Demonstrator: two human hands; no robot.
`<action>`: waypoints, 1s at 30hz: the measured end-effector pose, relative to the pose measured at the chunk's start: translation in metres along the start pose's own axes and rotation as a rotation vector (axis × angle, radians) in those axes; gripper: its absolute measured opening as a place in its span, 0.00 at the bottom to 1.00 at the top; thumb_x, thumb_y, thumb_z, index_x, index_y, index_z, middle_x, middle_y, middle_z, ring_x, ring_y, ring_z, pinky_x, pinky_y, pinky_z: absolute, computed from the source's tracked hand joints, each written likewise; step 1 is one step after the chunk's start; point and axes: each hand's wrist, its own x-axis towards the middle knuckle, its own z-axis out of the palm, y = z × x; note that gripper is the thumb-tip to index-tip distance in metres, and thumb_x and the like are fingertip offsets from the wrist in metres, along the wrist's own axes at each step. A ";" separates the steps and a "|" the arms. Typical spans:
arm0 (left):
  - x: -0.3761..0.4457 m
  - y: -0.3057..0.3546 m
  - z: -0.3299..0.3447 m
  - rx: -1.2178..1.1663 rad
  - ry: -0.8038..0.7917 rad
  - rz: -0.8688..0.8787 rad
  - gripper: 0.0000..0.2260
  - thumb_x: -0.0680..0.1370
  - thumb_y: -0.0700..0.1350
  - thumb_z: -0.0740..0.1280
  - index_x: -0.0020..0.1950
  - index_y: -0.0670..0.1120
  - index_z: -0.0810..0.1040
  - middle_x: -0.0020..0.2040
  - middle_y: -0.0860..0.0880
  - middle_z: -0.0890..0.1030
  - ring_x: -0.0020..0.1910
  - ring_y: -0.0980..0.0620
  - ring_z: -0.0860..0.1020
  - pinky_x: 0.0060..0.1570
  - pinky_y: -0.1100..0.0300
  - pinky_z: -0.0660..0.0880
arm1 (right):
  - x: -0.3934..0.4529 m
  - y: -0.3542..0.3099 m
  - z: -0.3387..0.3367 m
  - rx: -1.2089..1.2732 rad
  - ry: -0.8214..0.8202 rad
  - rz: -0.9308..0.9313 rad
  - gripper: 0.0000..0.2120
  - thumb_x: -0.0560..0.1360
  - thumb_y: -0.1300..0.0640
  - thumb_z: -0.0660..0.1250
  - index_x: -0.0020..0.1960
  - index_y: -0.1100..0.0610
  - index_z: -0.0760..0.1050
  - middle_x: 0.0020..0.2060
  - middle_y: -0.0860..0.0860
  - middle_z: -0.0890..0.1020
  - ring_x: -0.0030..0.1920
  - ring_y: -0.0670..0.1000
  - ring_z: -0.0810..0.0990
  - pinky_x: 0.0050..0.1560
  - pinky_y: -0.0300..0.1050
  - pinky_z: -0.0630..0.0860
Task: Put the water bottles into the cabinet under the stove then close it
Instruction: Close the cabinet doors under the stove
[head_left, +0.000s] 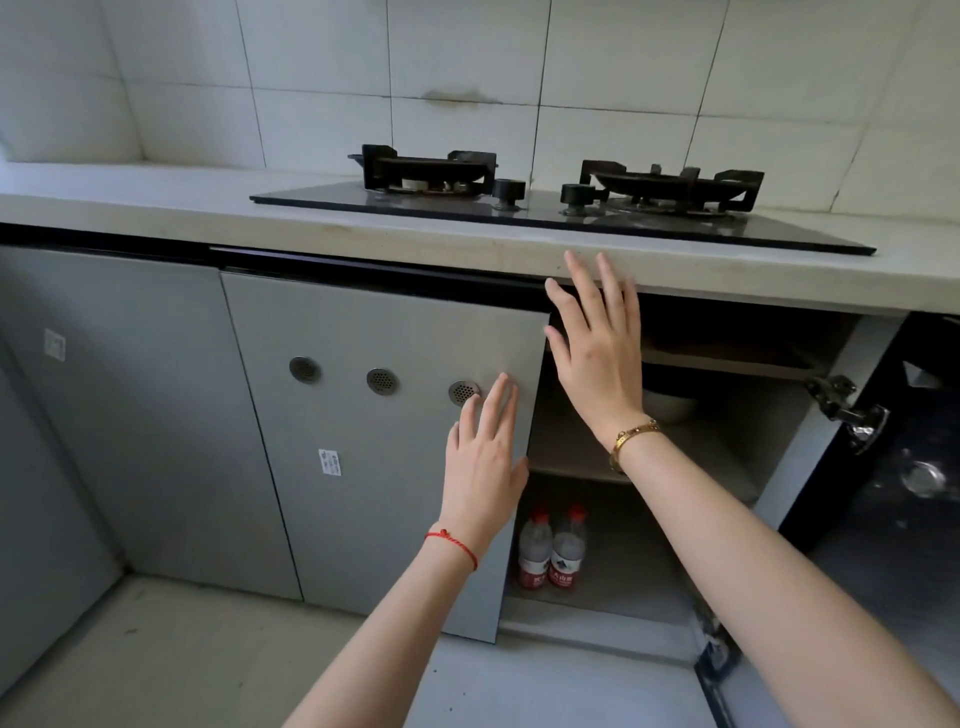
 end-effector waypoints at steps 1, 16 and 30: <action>0.002 -0.001 0.003 0.006 -0.011 0.002 0.36 0.76 0.47 0.66 0.79 0.47 0.51 0.80 0.50 0.48 0.76 0.40 0.56 0.68 0.46 0.67 | 0.001 0.001 0.003 -0.023 0.000 0.003 0.20 0.79 0.55 0.62 0.71 0.55 0.68 0.76 0.54 0.62 0.77 0.60 0.56 0.76 0.62 0.54; -0.004 -0.008 -0.005 -0.028 -0.077 0.052 0.33 0.79 0.43 0.63 0.79 0.46 0.49 0.80 0.51 0.43 0.79 0.43 0.49 0.72 0.49 0.63 | -0.016 -0.007 -0.019 0.037 0.023 0.197 0.24 0.79 0.52 0.63 0.73 0.56 0.64 0.75 0.54 0.64 0.76 0.57 0.58 0.75 0.58 0.58; -0.069 0.085 -0.050 -0.279 0.031 0.252 0.29 0.78 0.39 0.62 0.78 0.48 0.57 0.79 0.48 0.58 0.77 0.47 0.57 0.73 0.46 0.62 | -0.119 0.000 -0.180 -0.054 -0.048 0.375 0.25 0.80 0.50 0.60 0.75 0.55 0.61 0.75 0.51 0.64 0.77 0.53 0.57 0.75 0.55 0.59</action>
